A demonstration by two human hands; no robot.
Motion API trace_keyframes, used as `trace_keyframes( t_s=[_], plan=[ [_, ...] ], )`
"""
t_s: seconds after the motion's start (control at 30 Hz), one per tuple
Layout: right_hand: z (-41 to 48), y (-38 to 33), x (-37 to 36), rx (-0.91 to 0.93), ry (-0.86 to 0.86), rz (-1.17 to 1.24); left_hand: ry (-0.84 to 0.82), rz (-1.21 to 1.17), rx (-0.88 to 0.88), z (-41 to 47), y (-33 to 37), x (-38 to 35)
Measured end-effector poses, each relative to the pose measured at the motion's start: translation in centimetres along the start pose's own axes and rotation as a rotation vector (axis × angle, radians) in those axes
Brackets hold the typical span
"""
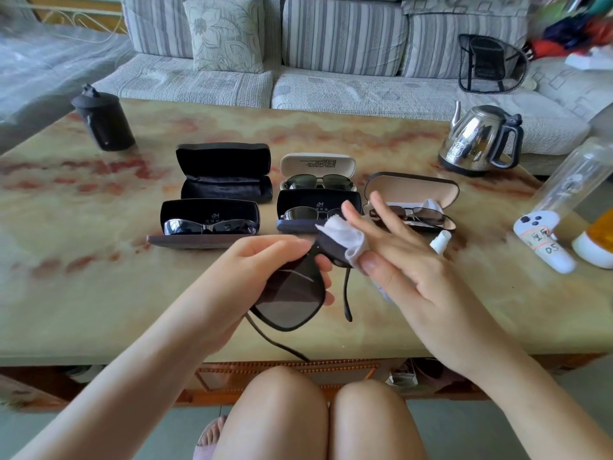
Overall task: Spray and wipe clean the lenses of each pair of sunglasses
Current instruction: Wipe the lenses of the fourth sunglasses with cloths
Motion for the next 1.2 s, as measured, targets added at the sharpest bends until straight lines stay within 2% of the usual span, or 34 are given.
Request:
trace_keyframes(
  t_s=[0.07, 0.17, 0.27, 0.57, 0.77, 0.9, 1.07, 1.2],
  plan=[
    [-0.9, 0.7, 0.4, -0.114, 0.075, 0.057, 0.031, 0.022, 0.038, 0.9, -0.3, 0.5],
    [-2.3, 1.2, 0.7, -0.348, 0.276, 0.219, 0.049, -0.021, 0.087, 1.8, -0.9, 1.5],
    [-3.3, 1.3, 0.1, -0.509, 0.422, 0.377, 0.038, -0.029, -0.024, 1.0, -0.9, 1.0],
    [-3.6, 3.7, -2.5, -0.666, 0.391, 0.434, 0.053, -0.037, -0.069, 0.9, -1.4, 0.7],
    [-3.0, 4.3, -2.6, -0.695, 0.391, 0.512, 0.067, -0.062, -0.063, 1.4, -1.6, 0.9],
    [-2.7, 4.2, -2.4, -0.654, 0.475, 0.639, 0.063, -0.07, -0.068, 1.6, -1.9, 0.9],
    [-1.5, 3.5, -1.5, -0.5, 0.537, 0.941, 0.087, -0.033, -0.101, 1.8, -2.4, 0.8],
    [0.4, 2.3, -0.9, -0.371, 0.463, 0.914, 0.136, 0.043, -0.172, 1.9, -2.9, 0.4]
  ],
)
Point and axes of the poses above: each hand's wrist, its own z-axis towards the middle knuckle, its own x-axis out of the back of the hand, y = z × x, the point moved 1 cm from there along z, towards the middle knuckle, and after that the axes turned 12 degrees about x, right-handed, at the moved point
